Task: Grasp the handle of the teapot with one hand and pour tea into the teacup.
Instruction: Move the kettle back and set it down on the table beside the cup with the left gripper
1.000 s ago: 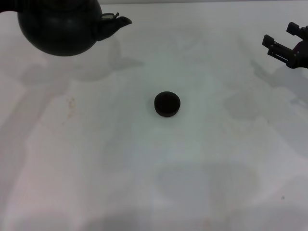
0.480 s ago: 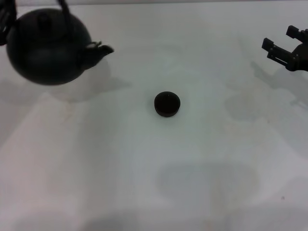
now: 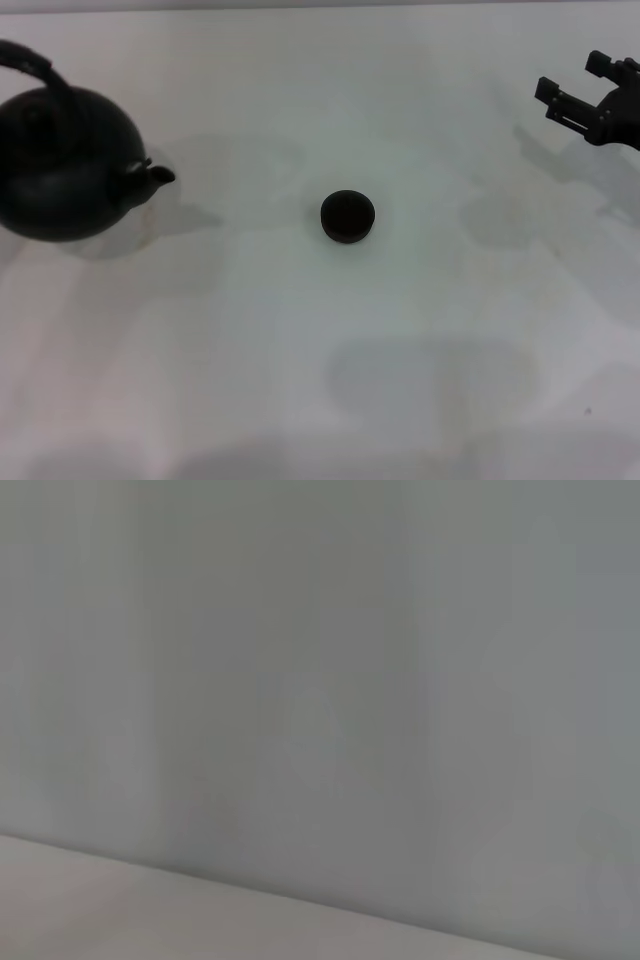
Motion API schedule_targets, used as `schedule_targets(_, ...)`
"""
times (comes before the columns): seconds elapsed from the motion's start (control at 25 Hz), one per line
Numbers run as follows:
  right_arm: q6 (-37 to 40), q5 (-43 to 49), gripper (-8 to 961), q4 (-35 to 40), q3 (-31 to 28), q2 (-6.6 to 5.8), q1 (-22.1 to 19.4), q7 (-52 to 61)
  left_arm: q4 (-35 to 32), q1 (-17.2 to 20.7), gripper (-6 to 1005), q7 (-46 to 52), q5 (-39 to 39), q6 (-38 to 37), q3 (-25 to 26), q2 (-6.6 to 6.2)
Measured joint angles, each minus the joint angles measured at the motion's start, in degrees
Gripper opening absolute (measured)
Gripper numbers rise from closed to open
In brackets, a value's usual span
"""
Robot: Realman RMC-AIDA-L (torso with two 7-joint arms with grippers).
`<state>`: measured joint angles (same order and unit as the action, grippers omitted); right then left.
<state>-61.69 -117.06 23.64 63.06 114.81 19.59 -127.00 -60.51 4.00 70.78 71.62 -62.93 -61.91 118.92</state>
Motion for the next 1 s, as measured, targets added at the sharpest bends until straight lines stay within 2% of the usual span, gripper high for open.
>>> schedule_targets(0.08, 0.00, 0.00, 857, 0.00, 0.04, 0.00, 0.10, 0.00, 3.86, -1.09, 93, -2.30, -0.39, -1.96, 2.61, 0.01)
schedule_targets(0.24, 0.07, -0.01, 857, -0.27, 0.05, 0.07, 0.22, 0.00, 8.96, -3.02, 93, -5.19, -0.49, -3.32, 4.66, -0.04)
schedule_targets(0.68, 0.06, 0.00, 857, -1.30, 0.13, 0.07, 0.44, -0.57, 18.96, -8.54, 94, -13.84, -1.00, -3.52, 6.09, 0.09)
schedule_targets(1.0, -0.08, 0.00, 857, -1.54, 0.13, 0.14, 0.45, -0.80, 23.77, -10.92, 109, -17.73, -3.68, -3.52, 6.05, 0.04)
